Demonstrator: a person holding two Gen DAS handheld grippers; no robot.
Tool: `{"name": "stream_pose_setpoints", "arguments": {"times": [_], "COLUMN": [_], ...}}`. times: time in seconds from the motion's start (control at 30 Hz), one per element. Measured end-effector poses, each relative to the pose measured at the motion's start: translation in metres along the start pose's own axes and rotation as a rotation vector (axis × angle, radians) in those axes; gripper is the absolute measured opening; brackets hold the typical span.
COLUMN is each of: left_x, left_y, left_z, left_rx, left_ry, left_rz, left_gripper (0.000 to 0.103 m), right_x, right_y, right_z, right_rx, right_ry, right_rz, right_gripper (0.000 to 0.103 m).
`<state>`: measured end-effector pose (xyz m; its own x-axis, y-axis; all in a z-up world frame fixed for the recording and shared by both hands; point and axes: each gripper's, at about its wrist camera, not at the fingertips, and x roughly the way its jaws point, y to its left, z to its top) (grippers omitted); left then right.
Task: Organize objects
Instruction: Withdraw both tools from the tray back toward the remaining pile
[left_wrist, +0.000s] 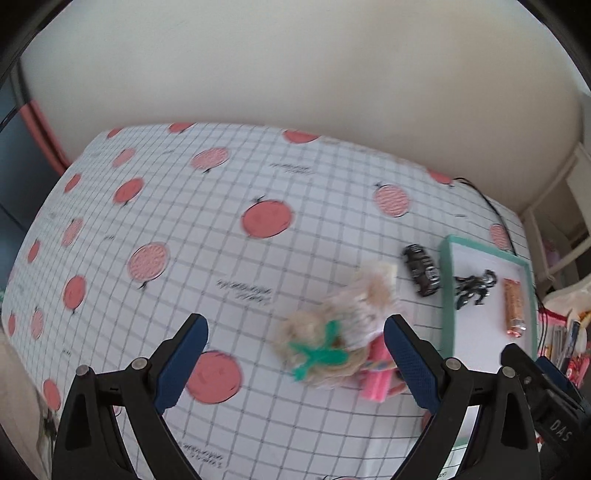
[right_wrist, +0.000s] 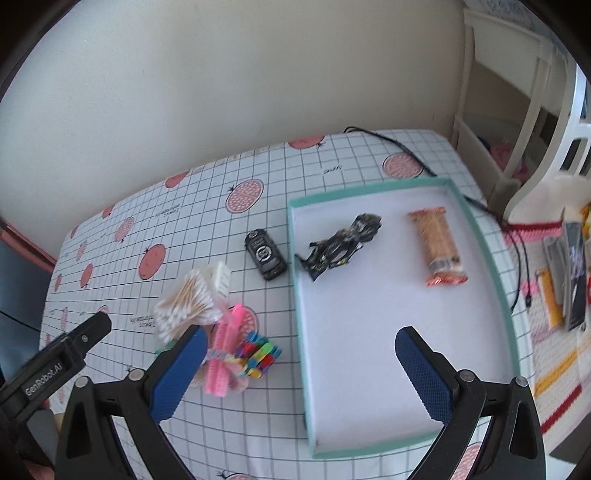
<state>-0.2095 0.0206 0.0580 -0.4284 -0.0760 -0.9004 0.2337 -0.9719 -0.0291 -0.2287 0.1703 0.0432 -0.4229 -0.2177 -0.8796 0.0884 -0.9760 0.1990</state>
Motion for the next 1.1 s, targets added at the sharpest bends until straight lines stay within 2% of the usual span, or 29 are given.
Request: {"name": "stream_pose_setpoints", "arguments": {"times": [0.13,0.27,0.53,0.73,0.9,1.1], "left_x": [-0.002,0.004,0.027,0.046,0.048,0.044], "left_y": [0.017,0.025,0.019,0.023,0.025,0.018], "left_z": [-0.001,-0.005,-0.016,-0.021,-0.018,-0.006], "left_rx": [-0.026,-0.026,0.056,0.040,0.007,-0.030], "left_ry": [0.008,0.034,0.122,0.172,0.147,0.084], "left_rz": [0.003,-0.008,-0.002,0.015,-0.003,-0.090], "left_gripper": [0.096,0.096,0.096,0.096,0.096,0.096], "right_x": [-0.001,0.010,0.036,0.055,0.064,0.067], "right_y": [0.008,0.023,0.047,0.049,0.048,0.052], "right_z": [-0.006,-0.014,-0.028,-0.035,-0.038,-0.035], "right_rx": [0.000,-0.054,-0.171,-0.185,-0.193,-0.220], "right_ry": [0.006,0.039,0.115,0.172,0.182,0.157], "right_rz": [0.004,0.012,0.018,0.041,0.049,0.052], "right_gripper": [0.101,0.097,0.093,0.086,0.085,0.083]}}
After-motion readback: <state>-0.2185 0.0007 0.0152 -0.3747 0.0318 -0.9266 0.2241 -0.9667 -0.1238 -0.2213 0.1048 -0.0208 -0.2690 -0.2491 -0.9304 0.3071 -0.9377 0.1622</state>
